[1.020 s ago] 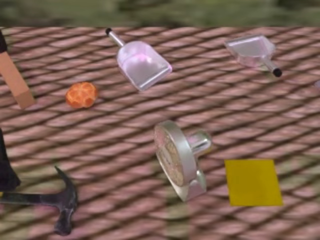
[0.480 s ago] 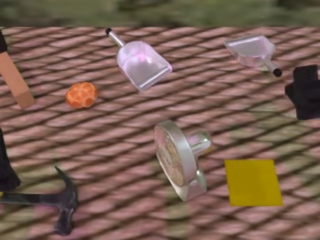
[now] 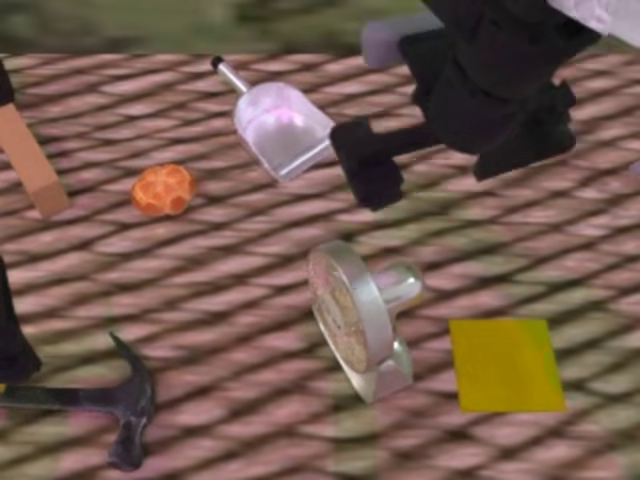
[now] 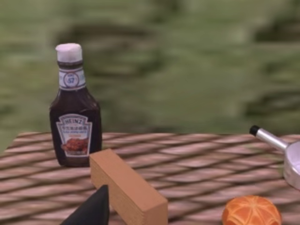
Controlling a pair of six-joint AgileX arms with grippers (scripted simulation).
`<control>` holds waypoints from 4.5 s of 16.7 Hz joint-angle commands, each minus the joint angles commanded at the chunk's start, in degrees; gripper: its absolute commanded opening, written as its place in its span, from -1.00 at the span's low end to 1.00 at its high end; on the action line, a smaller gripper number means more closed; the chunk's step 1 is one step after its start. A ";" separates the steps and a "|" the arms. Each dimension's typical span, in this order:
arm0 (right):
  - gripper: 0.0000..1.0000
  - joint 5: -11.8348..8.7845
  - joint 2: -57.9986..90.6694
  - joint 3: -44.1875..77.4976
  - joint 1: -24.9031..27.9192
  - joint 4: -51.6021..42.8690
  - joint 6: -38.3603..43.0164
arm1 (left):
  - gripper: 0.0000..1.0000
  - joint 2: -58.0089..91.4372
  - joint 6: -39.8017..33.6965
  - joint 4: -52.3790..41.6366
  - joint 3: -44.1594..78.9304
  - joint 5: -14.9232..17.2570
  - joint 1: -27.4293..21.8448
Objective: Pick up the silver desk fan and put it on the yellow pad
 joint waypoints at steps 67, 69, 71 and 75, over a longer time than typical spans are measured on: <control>-1.00 -0.05 17.28 14.85 5.73 -13.49 -6.08 | 1.00 0.00 0.00 0.00 0.00 0.00 0.00; -1.00 -0.06 14.48 11.20 4.34 -12.89 -13.46 | 1.00 0.00 0.00 0.00 0.00 0.00 0.00; -1.00 -0.07 10.96 6.99 2.68 -11.99 -22.63 | 1.00 0.00 0.00 0.00 0.00 0.00 0.00; -1.00 -0.15 2.66 -2.61 -1.13 -9.61 -43.87 | 1.00 0.00 0.00 0.00 0.00 0.00 0.00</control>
